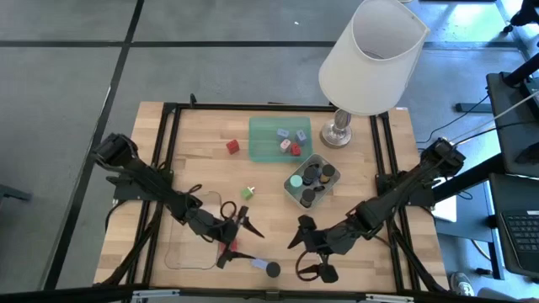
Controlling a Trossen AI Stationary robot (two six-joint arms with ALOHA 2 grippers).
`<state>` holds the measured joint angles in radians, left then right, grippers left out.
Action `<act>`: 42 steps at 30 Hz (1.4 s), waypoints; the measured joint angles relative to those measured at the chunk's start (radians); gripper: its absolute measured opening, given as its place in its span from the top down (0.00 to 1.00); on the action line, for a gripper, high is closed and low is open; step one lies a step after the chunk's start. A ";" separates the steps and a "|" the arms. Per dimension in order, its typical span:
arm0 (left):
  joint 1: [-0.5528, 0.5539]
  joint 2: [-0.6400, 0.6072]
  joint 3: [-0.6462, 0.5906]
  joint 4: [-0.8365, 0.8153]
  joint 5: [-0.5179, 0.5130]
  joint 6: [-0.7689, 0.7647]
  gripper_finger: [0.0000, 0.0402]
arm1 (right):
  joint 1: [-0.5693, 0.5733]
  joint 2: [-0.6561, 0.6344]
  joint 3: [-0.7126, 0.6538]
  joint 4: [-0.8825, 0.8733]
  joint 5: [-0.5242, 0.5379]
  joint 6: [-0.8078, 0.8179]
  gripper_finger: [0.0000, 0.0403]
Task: Pick & Place Office items
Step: Put the white hourglass into the gray bin
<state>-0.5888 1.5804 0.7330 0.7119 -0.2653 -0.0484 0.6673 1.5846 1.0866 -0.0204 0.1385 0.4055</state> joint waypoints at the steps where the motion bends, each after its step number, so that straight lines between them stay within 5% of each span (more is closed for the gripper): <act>1: 0.000 0.019 0.000 0.021 -0.007 -0.010 0.25 | 0.003 -0.014 0.000 -0.020 0.000 0.031 0.11; 7: 0.010 0.157 0.065 0.049 -0.009 -0.068 0.25 | 0.021 -0.095 0.000 -0.122 0.004 0.137 0.11; 14: 0.017 0.296 0.220 -0.036 0.162 0.004 0.25 | 0.026 -0.113 0.000 -0.140 0.003 0.137 0.11; 20: 0.018 0.327 0.317 -0.199 0.164 0.018 0.25 | 0.026 -0.113 0.000 -0.164 0.003 0.137 0.11; 42: 0.030 0.351 0.328 -0.247 0.190 -0.043 0.25 | 0.028 -0.113 0.000 -0.179 0.003 0.133 0.11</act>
<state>-0.5591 1.9316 1.0615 0.4652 -0.0753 -0.0916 0.6952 1.4719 1.0866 -0.1993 0.1417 0.5386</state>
